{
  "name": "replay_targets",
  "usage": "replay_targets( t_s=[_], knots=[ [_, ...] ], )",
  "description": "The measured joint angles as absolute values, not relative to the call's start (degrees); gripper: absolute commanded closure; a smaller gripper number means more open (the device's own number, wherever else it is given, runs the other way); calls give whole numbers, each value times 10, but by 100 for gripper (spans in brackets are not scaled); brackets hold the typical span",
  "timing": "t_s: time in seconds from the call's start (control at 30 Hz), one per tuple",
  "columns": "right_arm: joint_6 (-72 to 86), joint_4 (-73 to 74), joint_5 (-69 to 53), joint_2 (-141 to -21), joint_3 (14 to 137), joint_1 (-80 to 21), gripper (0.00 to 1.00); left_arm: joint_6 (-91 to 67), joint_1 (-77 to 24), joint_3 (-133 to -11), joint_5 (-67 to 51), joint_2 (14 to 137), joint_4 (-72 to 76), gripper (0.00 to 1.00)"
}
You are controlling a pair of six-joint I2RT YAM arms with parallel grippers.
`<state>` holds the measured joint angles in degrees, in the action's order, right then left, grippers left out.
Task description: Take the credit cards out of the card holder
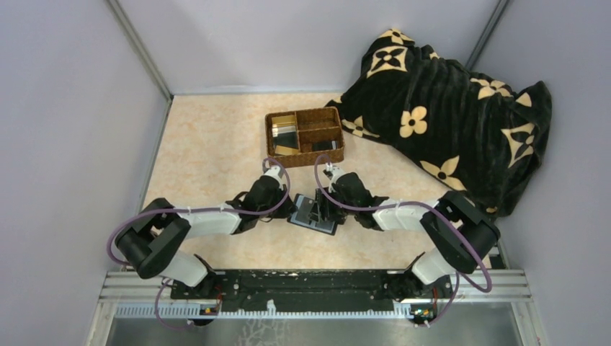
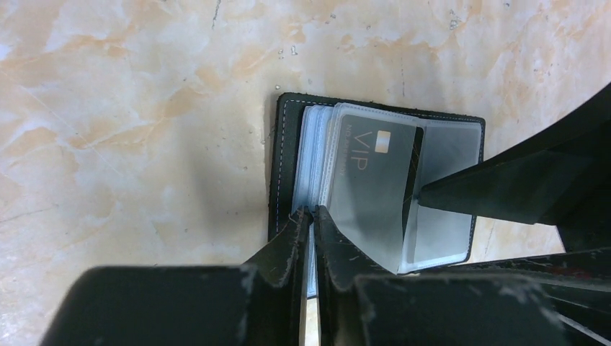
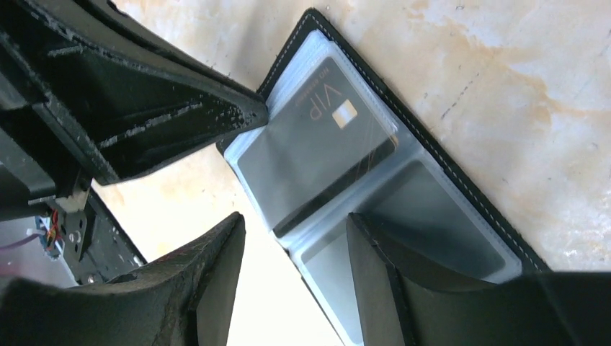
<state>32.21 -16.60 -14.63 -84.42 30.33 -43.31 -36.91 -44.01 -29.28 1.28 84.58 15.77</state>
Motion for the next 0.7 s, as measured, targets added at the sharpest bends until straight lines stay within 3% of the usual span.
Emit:
replay_targets(
  t_s=[0.7],
  knots=[
    [363, -202, -173, -878, 305, -393, 53, -414, -467, -286, 24, 876, 218, 96]
  ],
)
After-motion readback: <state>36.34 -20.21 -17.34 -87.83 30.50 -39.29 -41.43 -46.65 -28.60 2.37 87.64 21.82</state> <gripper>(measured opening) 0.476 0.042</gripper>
